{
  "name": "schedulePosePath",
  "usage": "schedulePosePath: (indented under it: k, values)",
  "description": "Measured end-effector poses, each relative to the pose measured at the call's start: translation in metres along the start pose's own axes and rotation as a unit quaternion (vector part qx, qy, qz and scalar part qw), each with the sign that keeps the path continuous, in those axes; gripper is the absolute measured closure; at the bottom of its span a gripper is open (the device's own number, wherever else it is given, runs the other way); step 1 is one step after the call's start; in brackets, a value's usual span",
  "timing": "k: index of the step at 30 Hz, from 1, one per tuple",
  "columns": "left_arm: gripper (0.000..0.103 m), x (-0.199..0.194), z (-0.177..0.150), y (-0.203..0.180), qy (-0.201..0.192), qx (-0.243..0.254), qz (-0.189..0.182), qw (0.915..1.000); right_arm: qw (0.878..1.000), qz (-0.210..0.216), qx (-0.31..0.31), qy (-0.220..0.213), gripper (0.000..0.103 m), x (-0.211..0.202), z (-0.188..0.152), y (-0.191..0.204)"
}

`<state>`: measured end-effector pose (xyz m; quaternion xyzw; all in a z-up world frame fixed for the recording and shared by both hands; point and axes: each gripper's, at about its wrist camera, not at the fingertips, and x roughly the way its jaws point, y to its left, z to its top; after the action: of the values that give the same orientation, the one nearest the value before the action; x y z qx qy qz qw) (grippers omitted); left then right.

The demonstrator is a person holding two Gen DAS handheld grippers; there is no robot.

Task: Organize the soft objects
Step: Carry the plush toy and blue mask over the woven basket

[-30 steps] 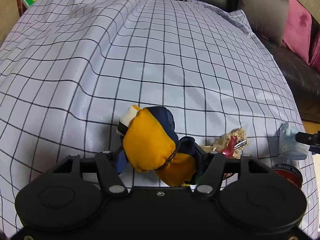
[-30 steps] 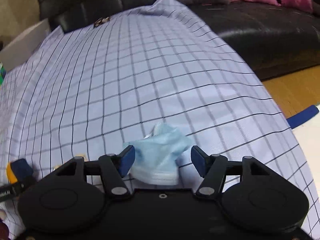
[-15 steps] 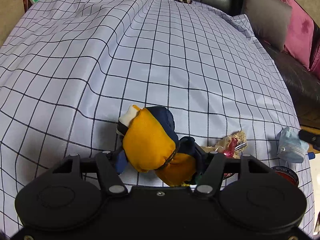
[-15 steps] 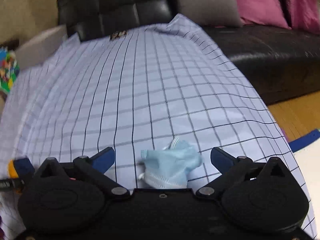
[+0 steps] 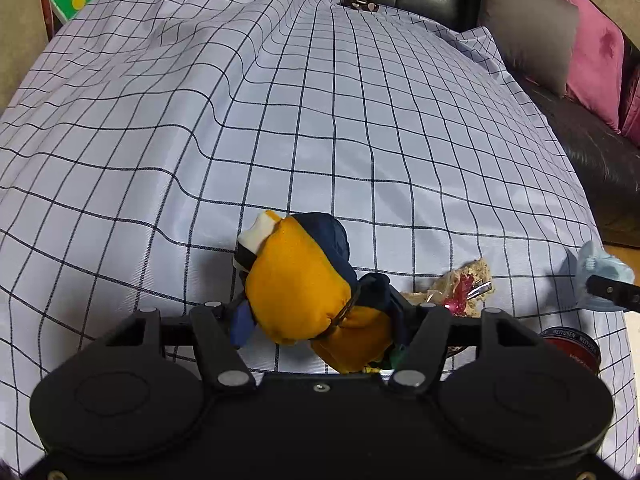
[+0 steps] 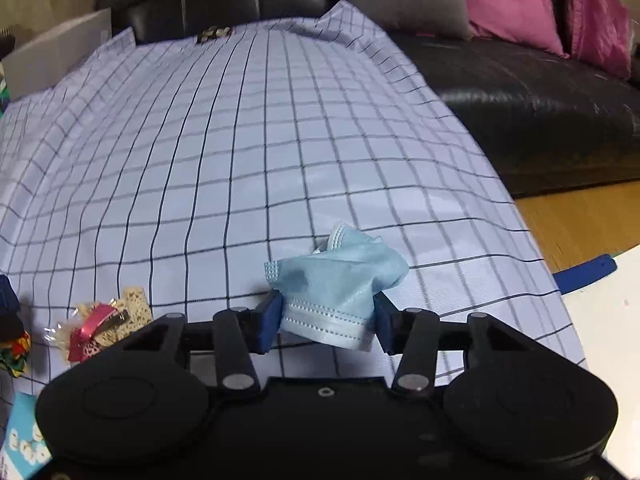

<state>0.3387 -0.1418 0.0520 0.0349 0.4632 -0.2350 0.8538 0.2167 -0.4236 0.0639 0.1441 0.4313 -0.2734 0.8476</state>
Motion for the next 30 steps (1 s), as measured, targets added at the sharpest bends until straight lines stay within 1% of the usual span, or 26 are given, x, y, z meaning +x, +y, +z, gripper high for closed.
schedulePosePath:
  k: [5,12,18,21,23,27,30]
  values:
    - [0.044,-0.007,-0.001,0.001,-0.008,0.005,0.001,1.0000,1.000,0.001,0.005,-0.013,0.056,-0.021,-0.005,-0.007]
    - [0.044,-0.020,-0.007,0.004,-0.018,0.011,0.011,0.9997,1.000,-0.007,-0.019,-0.024,0.056,-0.043,-0.021,-0.015]
    - [0.044,-0.036,-0.022,0.020,-0.022,0.013,0.039,0.9989,1.000,-0.002,-0.023,-0.016,0.056,-0.059,-0.046,-0.030]
    - [0.044,-0.045,-0.030,0.032,-0.024,0.006,0.052,0.9983,1.000,0.003,-0.021,-0.009,0.056,-0.067,-0.063,-0.033]
    - [0.044,-0.053,-0.036,0.040,-0.027,-0.003,0.060,0.9979,1.000,0.002,-0.027,-0.012,0.056,-0.073,-0.076,-0.029]
    - [0.044,-0.067,-0.053,0.056,-0.030,-0.020,0.070,0.9969,0.999,0.020,-0.024,-0.014,0.056,-0.096,-0.115,-0.024]
    - [0.044,-0.082,-0.075,0.064,-0.031,-0.023,0.069,0.9969,0.999,0.034,-0.025,-0.017,0.056,-0.115,-0.145,-0.020]
